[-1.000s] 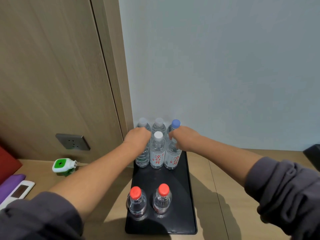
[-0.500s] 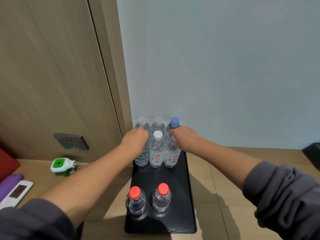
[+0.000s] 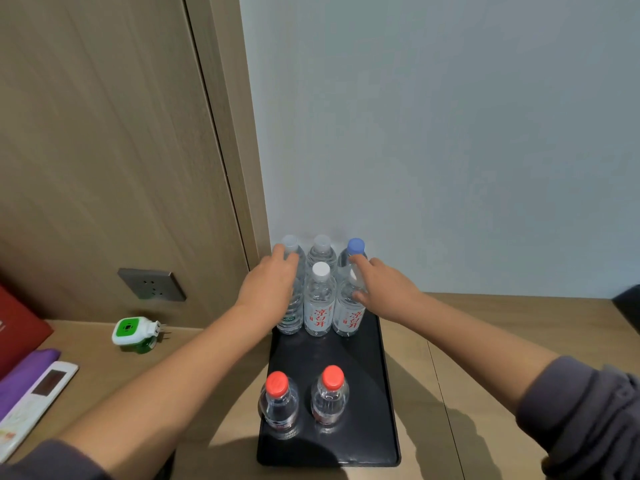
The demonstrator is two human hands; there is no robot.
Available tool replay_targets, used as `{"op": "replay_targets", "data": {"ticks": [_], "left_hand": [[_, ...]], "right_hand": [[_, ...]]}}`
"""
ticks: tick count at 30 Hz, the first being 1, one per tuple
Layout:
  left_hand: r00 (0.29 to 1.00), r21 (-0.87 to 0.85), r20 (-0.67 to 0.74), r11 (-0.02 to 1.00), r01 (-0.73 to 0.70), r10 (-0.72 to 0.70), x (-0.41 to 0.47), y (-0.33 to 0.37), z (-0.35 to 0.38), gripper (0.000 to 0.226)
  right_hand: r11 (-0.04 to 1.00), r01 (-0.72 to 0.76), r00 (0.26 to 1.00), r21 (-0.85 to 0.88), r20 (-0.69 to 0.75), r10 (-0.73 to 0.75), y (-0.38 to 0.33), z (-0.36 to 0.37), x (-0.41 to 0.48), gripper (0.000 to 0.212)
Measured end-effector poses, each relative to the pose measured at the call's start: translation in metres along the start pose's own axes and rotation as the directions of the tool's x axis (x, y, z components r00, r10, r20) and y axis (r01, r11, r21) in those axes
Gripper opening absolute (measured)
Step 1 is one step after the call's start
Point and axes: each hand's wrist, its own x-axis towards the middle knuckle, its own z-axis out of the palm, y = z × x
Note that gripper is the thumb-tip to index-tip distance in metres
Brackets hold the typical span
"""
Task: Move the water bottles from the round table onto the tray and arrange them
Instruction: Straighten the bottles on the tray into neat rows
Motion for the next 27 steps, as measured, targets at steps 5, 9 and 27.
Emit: {"op": "replay_targets", "data": {"ticks": [5, 9, 27], "left_hand": [[0.997, -0.177, -0.022, 0.981, -0.082, 0.079, -0.028, -0.003, -0.009, 0.039], [0.982, -0.251, 0.093, 0.958, -0.135, 0.163, -0.054, -0.002, -0.002, 0.036], [0.905, -0.201, 0.361, 0.967, -0.160, 0.224, -0.112, -0.010, 0.034, 0.034]], "right_hand": [[0.997, 0.080, 0.992, 0.001, -0.102, -0.080, -0.005, 0.003, -0.039, 0.066], [0.978, 0.206, 0.974, -0.020, -0.098, -0.207, -0.014, 0.011, -0.069, 0.063], [0.924, 0.343, 0.925, -0.167, 0.231, -0.302, -0.054, 0.059, -0.090, 0.030]]}}
